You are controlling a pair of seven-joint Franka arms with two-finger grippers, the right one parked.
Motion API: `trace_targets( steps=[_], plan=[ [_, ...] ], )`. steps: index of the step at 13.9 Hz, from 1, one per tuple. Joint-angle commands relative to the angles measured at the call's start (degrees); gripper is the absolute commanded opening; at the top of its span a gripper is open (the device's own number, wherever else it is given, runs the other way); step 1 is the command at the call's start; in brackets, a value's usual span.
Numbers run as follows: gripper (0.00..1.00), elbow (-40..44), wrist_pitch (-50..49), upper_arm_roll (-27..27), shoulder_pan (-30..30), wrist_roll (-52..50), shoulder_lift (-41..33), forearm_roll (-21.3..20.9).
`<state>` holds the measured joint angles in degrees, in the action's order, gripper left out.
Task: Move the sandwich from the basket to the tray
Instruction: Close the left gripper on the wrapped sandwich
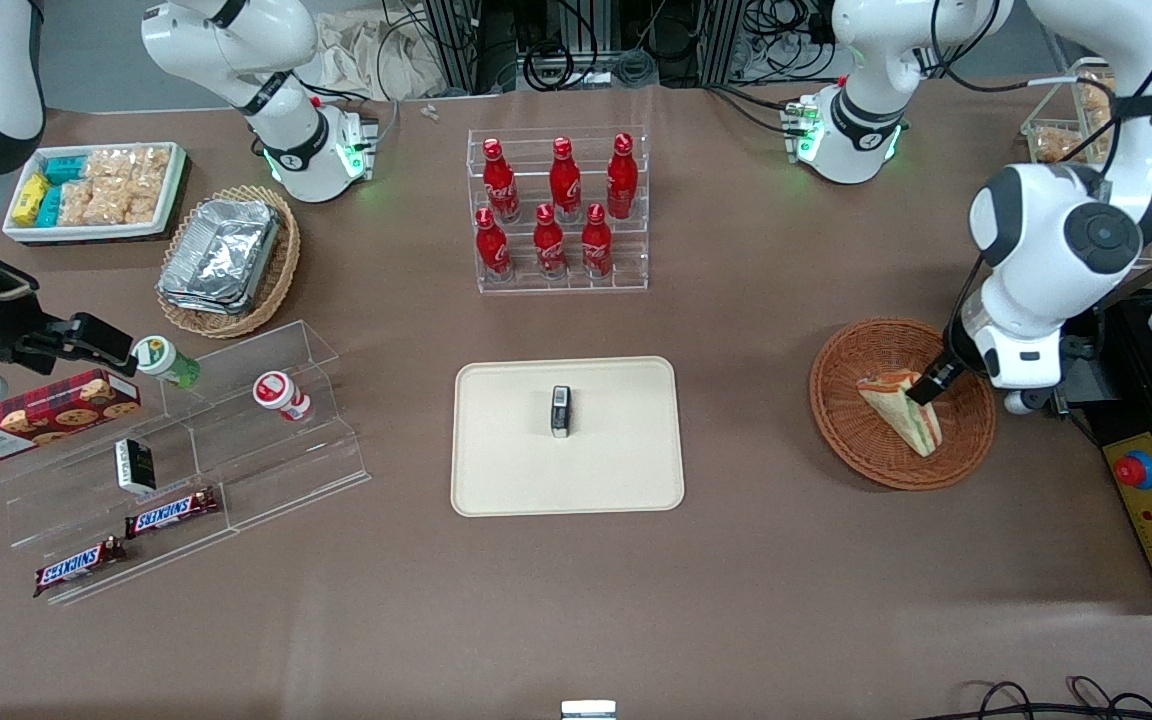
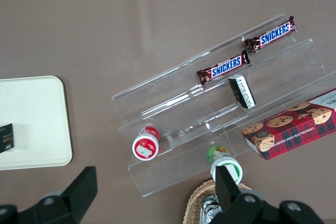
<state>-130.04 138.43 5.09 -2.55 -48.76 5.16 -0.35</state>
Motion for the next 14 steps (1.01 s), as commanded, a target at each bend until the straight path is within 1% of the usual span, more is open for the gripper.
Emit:
trace_targets(
  steps=[1,4,8,14],
  plan=[
    [1.0,-1.97,3.77,0.01,0.27,-3.36,1.6,-1.76],
    [1.0,-2.06,4.3,0.01,0.27,-3.53,2.66,-1.94],
    [1.0,-3.81,8.34,-0.17,0.18,-3.53,4.24,-1.94],
    [1.0,-3.29,11.23,-0.43,-0.35,-3.8,7.84,-2.02]
  ],
)
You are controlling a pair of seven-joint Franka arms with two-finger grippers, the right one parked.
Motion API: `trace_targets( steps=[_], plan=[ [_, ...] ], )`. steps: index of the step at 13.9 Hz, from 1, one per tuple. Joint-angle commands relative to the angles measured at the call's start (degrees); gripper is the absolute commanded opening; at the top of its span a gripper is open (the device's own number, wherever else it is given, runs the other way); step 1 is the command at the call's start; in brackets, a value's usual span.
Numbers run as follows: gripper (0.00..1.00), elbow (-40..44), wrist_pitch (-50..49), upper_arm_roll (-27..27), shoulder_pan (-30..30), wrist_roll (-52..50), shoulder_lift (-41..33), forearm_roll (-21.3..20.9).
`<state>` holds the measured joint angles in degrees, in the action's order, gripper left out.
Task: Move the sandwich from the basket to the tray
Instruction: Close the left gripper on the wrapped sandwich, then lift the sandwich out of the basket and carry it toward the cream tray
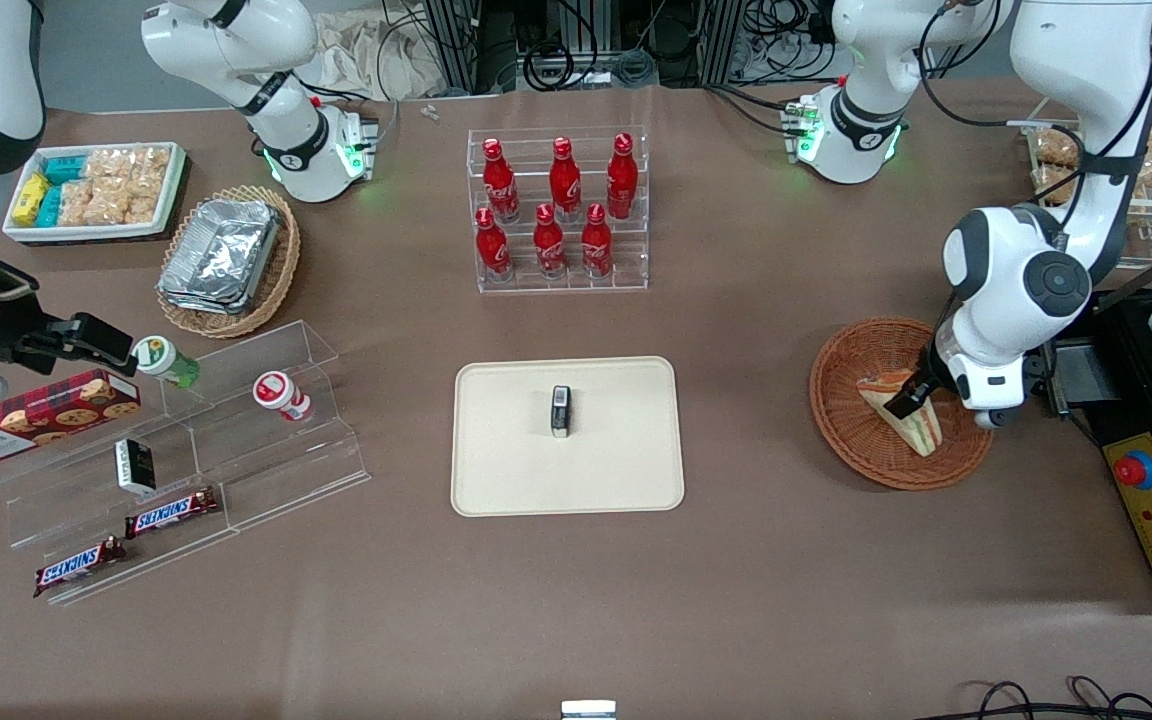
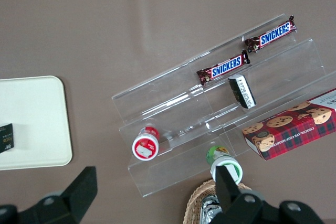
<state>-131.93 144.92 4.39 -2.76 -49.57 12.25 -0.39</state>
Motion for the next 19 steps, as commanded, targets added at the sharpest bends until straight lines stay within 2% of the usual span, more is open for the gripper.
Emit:
trace_targets(
  steps=[1,16,18,19],
  plan=[
    [1.0,-1.4,5.2,0.26,-0.22,-2.99,1.1,-2.15],
    [0.99,-1.32,7.4,0.26,-0.22,-2.9,3.39,-2.42],
    [0.89,-1.32,7.4,0.18,-0.22,-2.9,3.48,-3.73],
    [0.73,-1.32,7.4,0.26,-0.22,-2.99,3.48,-3.82]
  ],
)
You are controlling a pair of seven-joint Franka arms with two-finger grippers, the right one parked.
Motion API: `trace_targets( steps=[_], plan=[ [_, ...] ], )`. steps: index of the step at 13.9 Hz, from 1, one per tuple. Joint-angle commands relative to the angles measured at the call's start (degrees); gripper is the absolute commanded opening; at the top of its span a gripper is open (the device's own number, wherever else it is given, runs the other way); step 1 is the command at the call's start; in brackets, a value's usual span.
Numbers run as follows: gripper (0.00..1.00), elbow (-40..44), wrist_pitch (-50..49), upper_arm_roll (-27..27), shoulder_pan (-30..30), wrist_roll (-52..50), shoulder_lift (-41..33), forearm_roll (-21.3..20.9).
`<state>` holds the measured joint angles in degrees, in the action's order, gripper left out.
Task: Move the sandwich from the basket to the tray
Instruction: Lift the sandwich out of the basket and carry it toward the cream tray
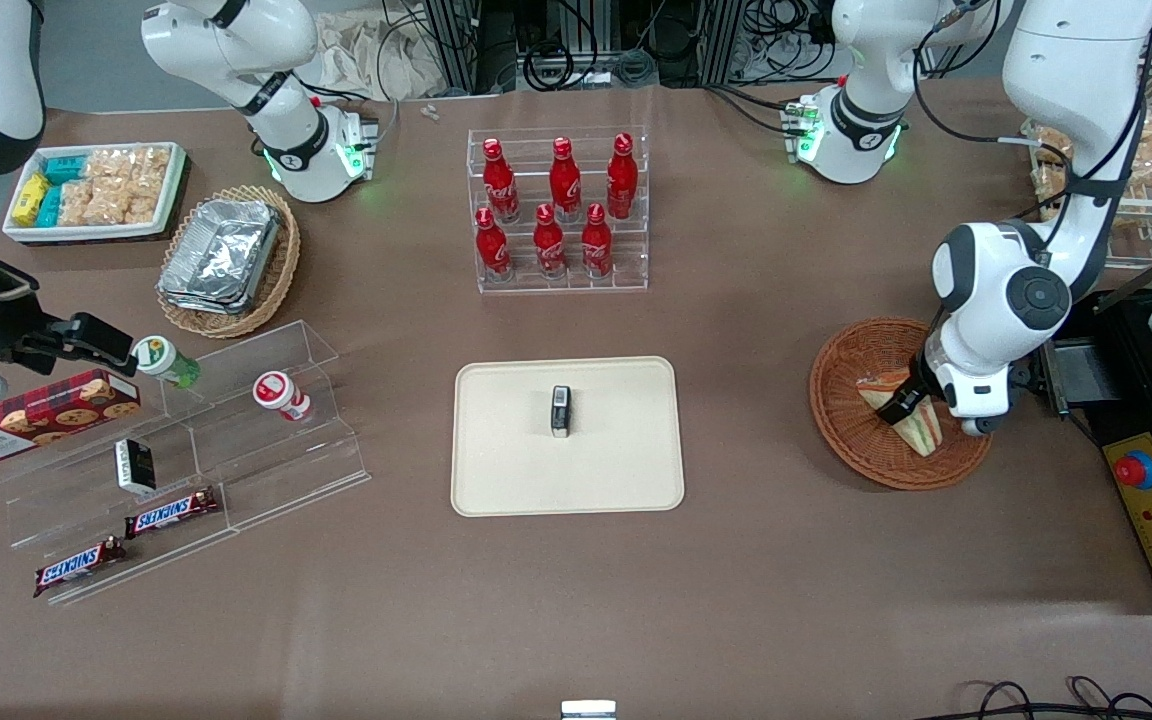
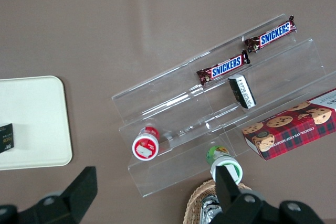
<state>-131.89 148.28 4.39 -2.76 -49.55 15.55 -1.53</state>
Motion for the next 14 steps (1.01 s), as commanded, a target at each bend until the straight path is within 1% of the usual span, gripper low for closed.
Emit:
trace_targets(
  steps=[1,2,3,6,8,9,11,12,14],
  plan=[
    [0.47,-1.35,4.03,0.18,-0.22,-3.01,0.44,-2.69],
    [0.16,-1.35,4.03,0.18,-0.22,-3.01,0.62,-2.69],
    [0.0,-1.26,4.03,0.18,-0.22,-2.92,0.8,-2.69],
    [0.0,-0.74,3.6,0.18,-0.22,-2.57,-0.07,-2.78],
    [0.0,-0.39,0.98,0.26,-0.22,-2.13,-3.05,-2.87],
    [0.0,2.05,-3.74,0.26,-0.22,-1.87,-4.72,-2.87],
    [0.0,12.92,-22.07,0.61,0.12,0.06,-5.44,-3.13],
    [0.0,18.46,-29.64,0.7,0.3,0.85,-5.18,-3.13],
    [0.0,29.09,-42.22,0.7,0.3,6.1,-5.0,-2.78]
  ],
)
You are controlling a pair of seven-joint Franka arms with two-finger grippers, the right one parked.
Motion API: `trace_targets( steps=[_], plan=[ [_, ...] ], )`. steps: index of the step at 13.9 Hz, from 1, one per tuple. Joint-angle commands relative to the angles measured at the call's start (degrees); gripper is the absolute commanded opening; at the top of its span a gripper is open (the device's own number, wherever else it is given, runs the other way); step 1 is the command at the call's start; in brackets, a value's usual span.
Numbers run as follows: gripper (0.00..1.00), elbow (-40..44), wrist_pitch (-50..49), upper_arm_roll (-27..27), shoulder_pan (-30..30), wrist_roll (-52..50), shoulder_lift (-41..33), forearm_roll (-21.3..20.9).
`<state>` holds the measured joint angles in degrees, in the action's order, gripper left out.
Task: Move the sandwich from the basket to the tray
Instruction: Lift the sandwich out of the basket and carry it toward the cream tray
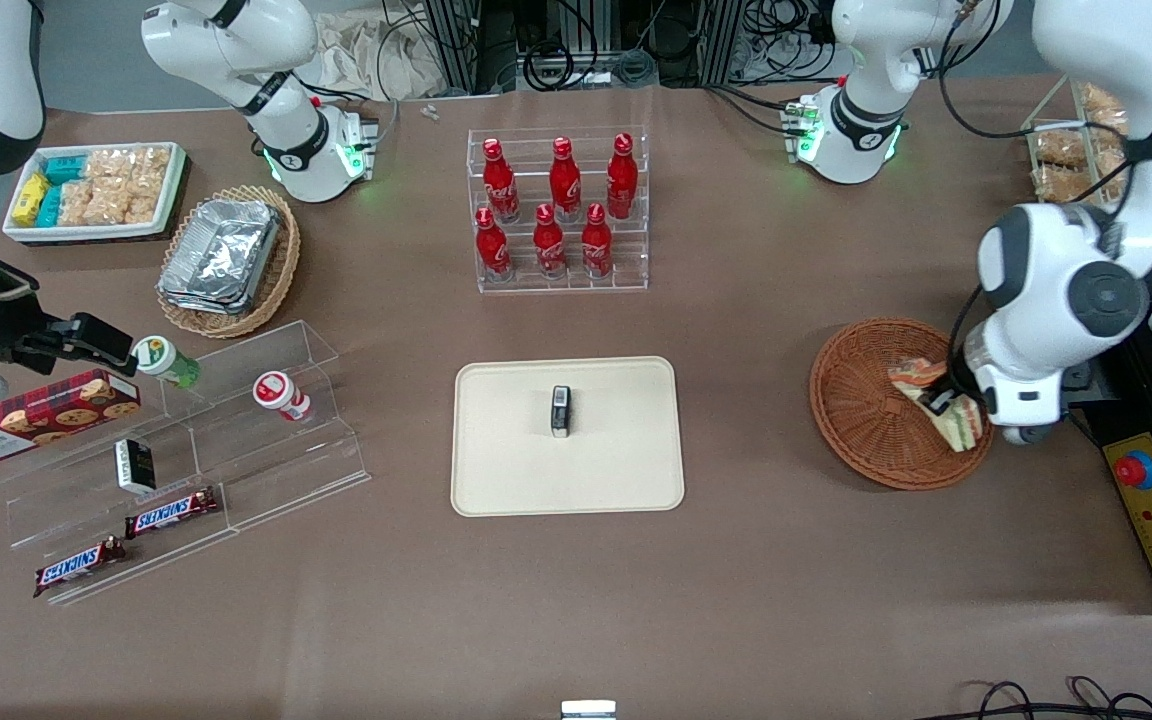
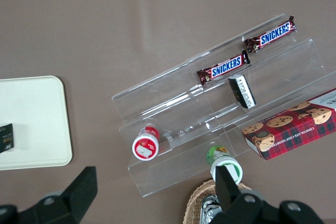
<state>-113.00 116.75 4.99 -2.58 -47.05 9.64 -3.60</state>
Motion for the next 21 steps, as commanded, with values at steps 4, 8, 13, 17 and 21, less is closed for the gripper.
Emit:
trace_targets(
  steps=[4,8,13,17,21],
  plan=[
    [0.0,29.12,-28.4,3.25,0.2,10.64,2.32,-0.09],
    [0.0,33.37,-28.25,13.44,0.2,14.36,3.02,2.44],
    [0.0,29.53,-18.46,19.01,6.33,11.46,8.03,4.04],
    [0.0,22.74,-2.08,19.0,12.67,1.45,14.06,-1.56],
    [0.0,23.44,7.41,18.92,17.07,-8.3,25.23,-13.06]
  ],
)
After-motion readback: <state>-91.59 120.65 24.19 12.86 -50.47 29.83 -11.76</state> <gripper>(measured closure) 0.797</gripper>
